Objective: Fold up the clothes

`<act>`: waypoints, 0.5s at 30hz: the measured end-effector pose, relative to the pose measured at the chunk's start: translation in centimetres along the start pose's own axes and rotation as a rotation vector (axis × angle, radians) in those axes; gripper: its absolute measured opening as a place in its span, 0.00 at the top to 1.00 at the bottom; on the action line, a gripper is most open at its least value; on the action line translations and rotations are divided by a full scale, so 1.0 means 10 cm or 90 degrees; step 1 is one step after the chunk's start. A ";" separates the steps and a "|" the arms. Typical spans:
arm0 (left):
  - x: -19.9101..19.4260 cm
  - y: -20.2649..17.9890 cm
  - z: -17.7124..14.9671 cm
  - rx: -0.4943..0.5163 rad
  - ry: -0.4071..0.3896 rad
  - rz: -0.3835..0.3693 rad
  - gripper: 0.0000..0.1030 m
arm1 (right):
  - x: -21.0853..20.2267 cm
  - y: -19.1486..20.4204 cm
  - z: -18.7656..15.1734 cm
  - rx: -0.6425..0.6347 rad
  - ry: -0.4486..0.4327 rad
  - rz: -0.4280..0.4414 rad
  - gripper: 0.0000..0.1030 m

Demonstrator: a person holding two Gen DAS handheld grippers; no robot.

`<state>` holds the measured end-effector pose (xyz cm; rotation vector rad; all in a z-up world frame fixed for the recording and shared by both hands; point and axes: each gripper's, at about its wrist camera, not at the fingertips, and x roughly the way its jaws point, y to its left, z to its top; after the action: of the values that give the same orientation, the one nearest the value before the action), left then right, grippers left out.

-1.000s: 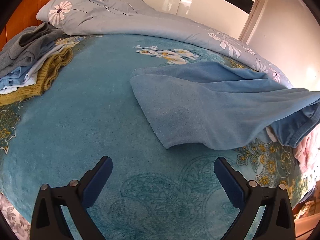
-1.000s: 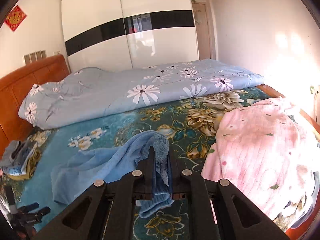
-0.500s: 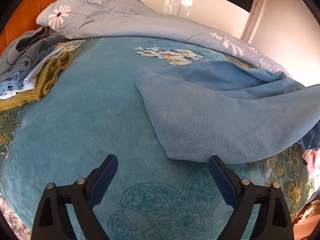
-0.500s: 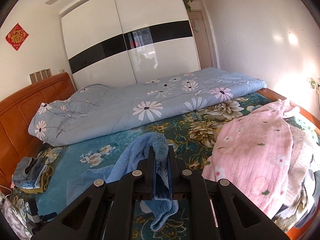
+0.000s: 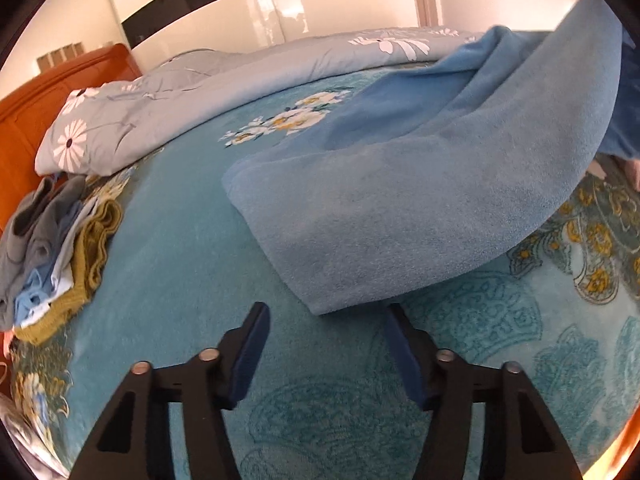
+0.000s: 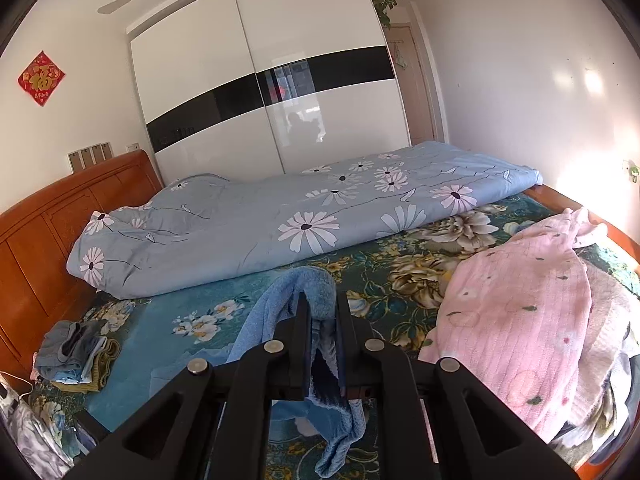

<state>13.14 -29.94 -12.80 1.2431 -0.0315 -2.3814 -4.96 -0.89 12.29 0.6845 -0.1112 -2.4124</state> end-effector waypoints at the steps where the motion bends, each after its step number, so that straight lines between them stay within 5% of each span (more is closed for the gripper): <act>1: 0.04 -0.02 0.01 0.006 0.003 0.000 0.67 | 0.00 0.01 0.00 -0.002 0.001 0.001 0.90; 4: 0.06 0.06 0.08 -0.027 -0.001 -0.001 0.95 | 0.00 0.04 0.00 -0.008 0.004 0.000 0.90; 8: -0.05 0.31 0.18 -0.101 -0.036 -0.009 0.97 | -0.01 0.09 0.01 -0.020 0.007 0.002 0.90; 15: -0.58 0.83 0.48 -0.171 -0.130 0.047 0.97 | -0.19 0.25 0.14 -0.038 -0.027 0.018 0.90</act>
<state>15.41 -35.93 -3.61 0.8590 0.1718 -2.3470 -2.97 -1.89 14.94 0.6012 -0.0656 -2.3940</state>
